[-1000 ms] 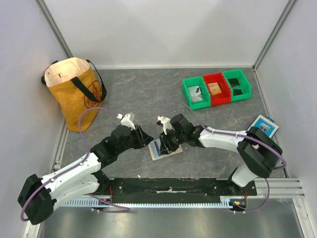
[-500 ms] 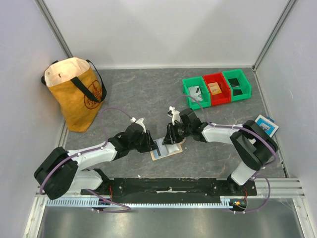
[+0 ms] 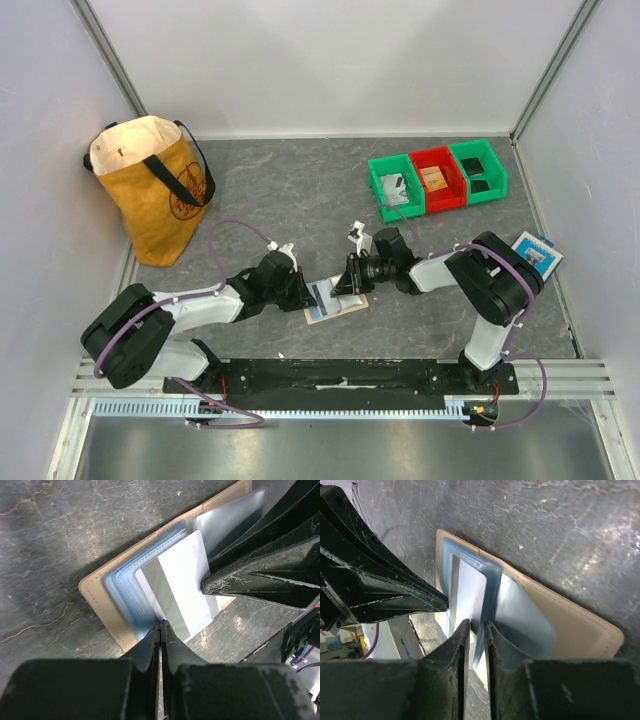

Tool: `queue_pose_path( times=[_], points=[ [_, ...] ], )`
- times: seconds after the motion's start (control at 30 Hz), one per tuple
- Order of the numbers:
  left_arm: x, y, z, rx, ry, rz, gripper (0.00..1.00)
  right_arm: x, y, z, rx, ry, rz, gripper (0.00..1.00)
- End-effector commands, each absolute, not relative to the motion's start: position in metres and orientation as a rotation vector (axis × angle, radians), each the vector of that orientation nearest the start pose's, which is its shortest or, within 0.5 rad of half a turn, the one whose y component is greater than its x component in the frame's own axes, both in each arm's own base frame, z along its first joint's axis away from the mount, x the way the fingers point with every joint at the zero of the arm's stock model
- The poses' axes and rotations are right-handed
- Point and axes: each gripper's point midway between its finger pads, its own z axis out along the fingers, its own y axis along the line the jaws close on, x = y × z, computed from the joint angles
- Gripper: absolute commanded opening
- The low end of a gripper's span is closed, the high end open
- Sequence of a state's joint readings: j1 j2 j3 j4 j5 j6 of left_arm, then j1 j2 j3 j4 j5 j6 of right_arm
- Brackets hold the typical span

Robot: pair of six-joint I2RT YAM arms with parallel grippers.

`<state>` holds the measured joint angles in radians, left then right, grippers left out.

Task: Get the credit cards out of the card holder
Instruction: Remove the credit card from the card holder.

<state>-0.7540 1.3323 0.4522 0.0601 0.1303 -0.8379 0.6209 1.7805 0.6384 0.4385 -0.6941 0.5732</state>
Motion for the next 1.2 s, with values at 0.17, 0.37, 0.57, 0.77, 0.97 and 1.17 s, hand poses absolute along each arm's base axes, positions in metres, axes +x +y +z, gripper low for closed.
queue_pose_path(
  times=[0.17,0.37,0.57,0.77,0.97,1.17],
  points=[
    [0.188,-0.24,0.007,-0.06,2.624,-0.782,0.03,0.212,0.317,0.034,-0.416,2.329,1.545,0.12],
    [0.186,-0.232,0.005,-0.076,2.634,-0.759,0.02,0.221,0.304,0.036,-0.374,2.314,1.558,0.04],
    [0.189,-0.223,0.002,-0.082,2.643,-0.732,0.02,0.224,0.293,0.033,-0.358,2.332,1.548,0.03],
    [0.192,-0.221,0.007,-0.079,2.62,-0.744,0.02,0.228,0.281,0.026,-0.326,2.364,1.5,0.0],
    [0.19,-0.214,0.009,-0.089,2.624,-0.728,0.02,0.234,0.263,0.033,-0.333,2.383,1.402,0.0],
    [0.199,-0.211,0.023,-0.124,2.579,-0.758,0.08,0.246,0.247,0.046,-0.421,2.391,1.185,0.0]
  ],
)
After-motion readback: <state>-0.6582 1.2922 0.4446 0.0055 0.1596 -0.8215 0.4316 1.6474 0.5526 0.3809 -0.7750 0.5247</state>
